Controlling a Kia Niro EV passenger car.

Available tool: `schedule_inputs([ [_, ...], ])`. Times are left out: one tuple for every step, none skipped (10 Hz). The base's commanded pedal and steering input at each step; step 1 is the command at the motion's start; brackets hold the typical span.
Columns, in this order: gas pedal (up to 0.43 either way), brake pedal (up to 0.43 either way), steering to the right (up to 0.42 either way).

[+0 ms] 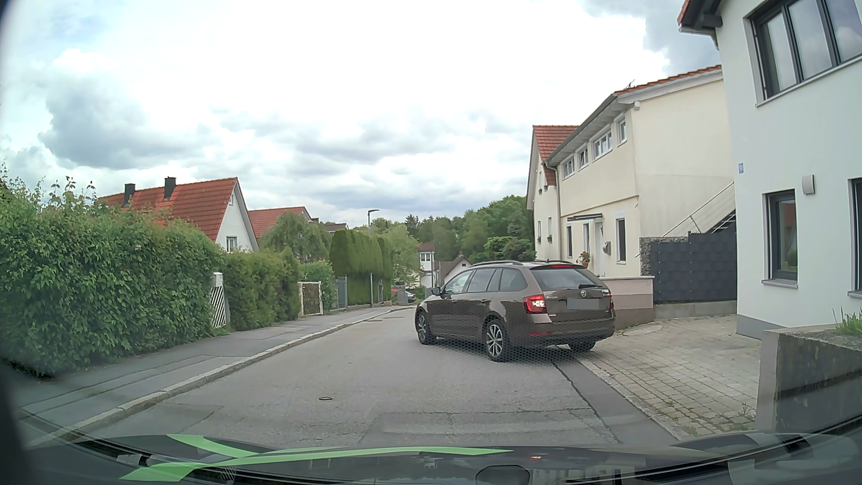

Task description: Follow the waypoints while adhering to traffic rules and regulations

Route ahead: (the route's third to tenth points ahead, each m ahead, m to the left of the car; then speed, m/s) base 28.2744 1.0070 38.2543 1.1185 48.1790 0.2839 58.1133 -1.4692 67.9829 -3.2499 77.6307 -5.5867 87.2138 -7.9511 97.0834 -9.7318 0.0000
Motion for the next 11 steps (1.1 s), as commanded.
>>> schedule_inputs([
  [0.000, 0.366, 0.006],
  [0.000, 0.366, 0.006],
  [0.000, 0.366, 0.006],
  [0.000, 0.366, 0.005],
  [0.000, 0.366, 0.005],
  [0.000, 0.366, 0.006],
  [0.000, 0.366, 0.006],
  [0.000, 0.366, 0.006],
  [0.000, 0.366, 0.006],
  [0.000, 0.366, 0.005],
  [0.000, 0.366, 0.006],
])
